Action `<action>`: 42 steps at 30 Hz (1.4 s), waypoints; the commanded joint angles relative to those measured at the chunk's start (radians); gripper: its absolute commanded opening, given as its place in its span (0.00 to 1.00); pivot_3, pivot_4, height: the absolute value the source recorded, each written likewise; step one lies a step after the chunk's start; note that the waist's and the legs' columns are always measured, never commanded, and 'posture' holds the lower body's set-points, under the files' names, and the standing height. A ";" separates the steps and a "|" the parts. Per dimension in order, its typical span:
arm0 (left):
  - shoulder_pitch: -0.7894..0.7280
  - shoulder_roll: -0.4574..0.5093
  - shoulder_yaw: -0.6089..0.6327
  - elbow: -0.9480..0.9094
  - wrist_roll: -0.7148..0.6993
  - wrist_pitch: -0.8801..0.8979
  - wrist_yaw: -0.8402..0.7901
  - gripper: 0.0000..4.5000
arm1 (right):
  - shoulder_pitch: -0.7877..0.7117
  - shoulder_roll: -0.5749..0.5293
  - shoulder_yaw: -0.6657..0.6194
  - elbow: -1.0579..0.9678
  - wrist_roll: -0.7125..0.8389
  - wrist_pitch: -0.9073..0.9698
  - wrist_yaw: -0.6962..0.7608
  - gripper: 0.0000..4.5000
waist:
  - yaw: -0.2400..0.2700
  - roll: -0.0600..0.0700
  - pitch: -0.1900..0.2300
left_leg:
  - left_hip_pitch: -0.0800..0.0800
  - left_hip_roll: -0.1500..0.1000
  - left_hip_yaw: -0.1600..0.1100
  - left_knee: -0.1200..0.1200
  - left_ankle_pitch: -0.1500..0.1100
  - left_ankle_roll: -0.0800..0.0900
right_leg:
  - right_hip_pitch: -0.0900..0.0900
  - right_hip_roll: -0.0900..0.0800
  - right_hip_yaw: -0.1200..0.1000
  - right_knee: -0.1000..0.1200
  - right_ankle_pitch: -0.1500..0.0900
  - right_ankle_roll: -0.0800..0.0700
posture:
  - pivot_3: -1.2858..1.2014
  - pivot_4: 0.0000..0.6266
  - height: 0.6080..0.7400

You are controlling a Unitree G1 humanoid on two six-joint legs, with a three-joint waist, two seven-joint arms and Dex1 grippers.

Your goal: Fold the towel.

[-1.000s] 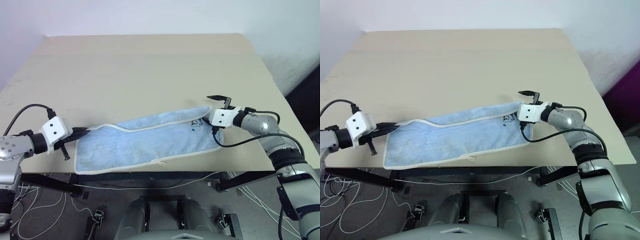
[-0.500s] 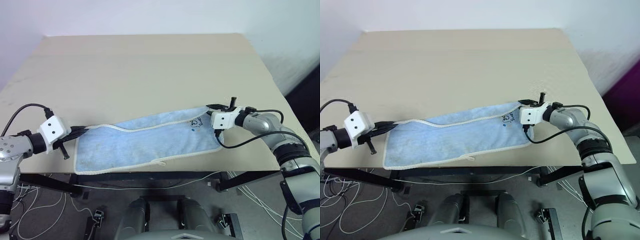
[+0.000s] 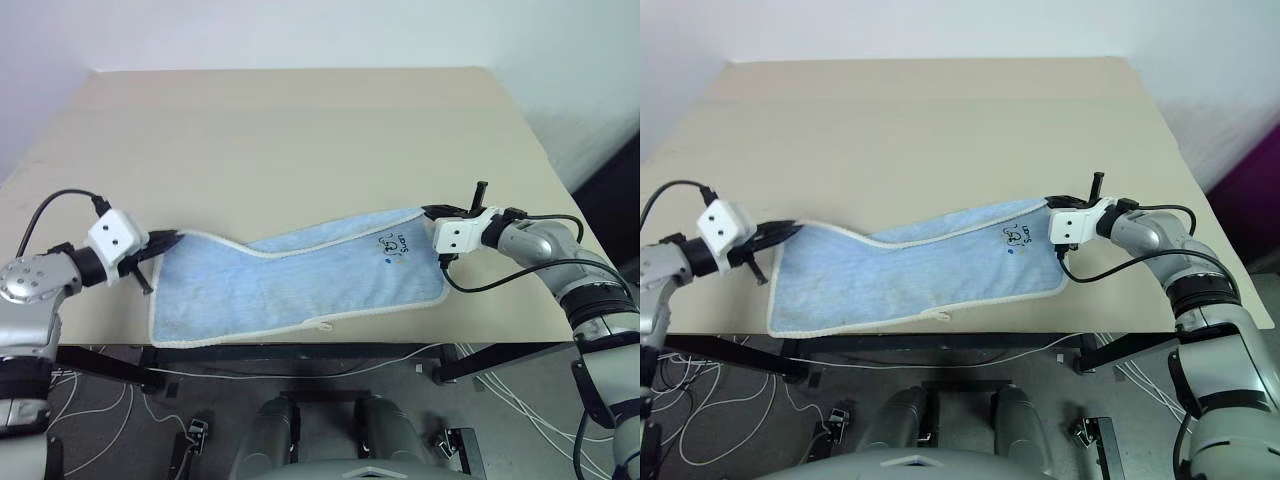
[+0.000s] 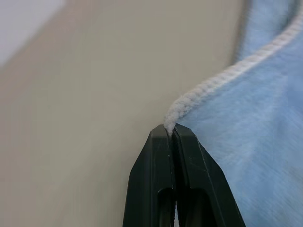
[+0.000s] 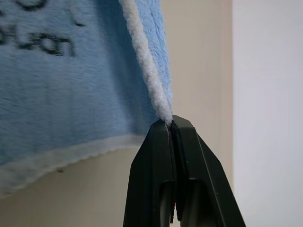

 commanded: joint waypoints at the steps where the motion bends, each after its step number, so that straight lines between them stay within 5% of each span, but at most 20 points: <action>1: -0.201 -0.029 0.014 0.128 0.039 -0.021 0.119 0.00 | -0.151 -0.036 -0.052 0.085 0.026 0.028 -0.021 0.00 | -0.002 0.000 0.000 | 0.000 0.000 0.000 0.000 0.000 0.000 | 0.000 0.000 0.000 0.000 0.000 0.000 | 0.52 0.24 1.00; 8: -0.547 -0.052 -0.024 0.457 0.143 -0.128 0.246 0.00 | -0.401 -0.092 -0.058 0.247 0.036 0.021 -0.008 0.00 | -0.012 0.000 0.000 | -0.001 0.000 0.002 -0.003 0.003 -0.005 | -0.002 0.000 0.001 -0.001 0.000 0.000 | 0.52 0.24 1.00; 13: -0.600 -0.011 0.007 0.501 0.103 -0.143 0.182 0.00 | -0.394 -0.144 -0.126 0.188 0.189 -0.010 0.165 0.00 | -0.025 0.000 0.000 | -0.002 0.000 0.003 -0.003 0.003 -0.004 | -0.003 0.001 0.002 -0.001 0.000 0.000 | 0.52 0.24 1.00; 20: -0.232 0.048 0.107 0.071 -0.157 0.108 -0.125 0.00 | 0.058 -0.221 -0.285 -0.332 0.597 0.243 0.511 0.00 | -0.033 0.000 0.000 | -0.002 0.001 0.002 -0.003 0.002 -0.004 | -0.002 0.000 0.002 0.001 0.000 0.000 | 0.52 0.24 1.00; 28: 0.294 0.104 0.191 -0.444 -0.313 0.441 -0.180 0.00 | 0.559 -0.311 -0.433 -0.767 0.804 0.593 0.663 0.00 | -0.021 0.000 0.000 | 0.000 0.002 0.001 0.000 -0.001 0.002 | 0.001 -0.003 0.004 0.000 0.000 0.000 | 0.52 0.24 1.00; 36: 0.564 0.163 0.316 -0.624 -0.370 0.601 -0.223 0.00 | 0.696 -0.358 -0.475 -0.877 0.863 0.777 0.792 0.00 | -0.005 0.001 0.000 | 0.004 0.002 0.000 -0.001 -0.001 0.002 | 0.004 -0.003 0.003 -0.002 0.000 0.000 | 0.52 0.24 1.00; 42: 0.554 0.157 0.321 -0.608 -0.327 0.588 -0.173 0.00 | 0.587 -0.317 -0.420 -0.827 0.815 0.774 0.801 0.00 | -0.001 0.001 0.000 | 0.004 0.001 0.001 -0.001 -0.001 0.002 | 0.005 -0.005 0.003 -0.003 0.000 0.000 | 0.52 0.24 1.00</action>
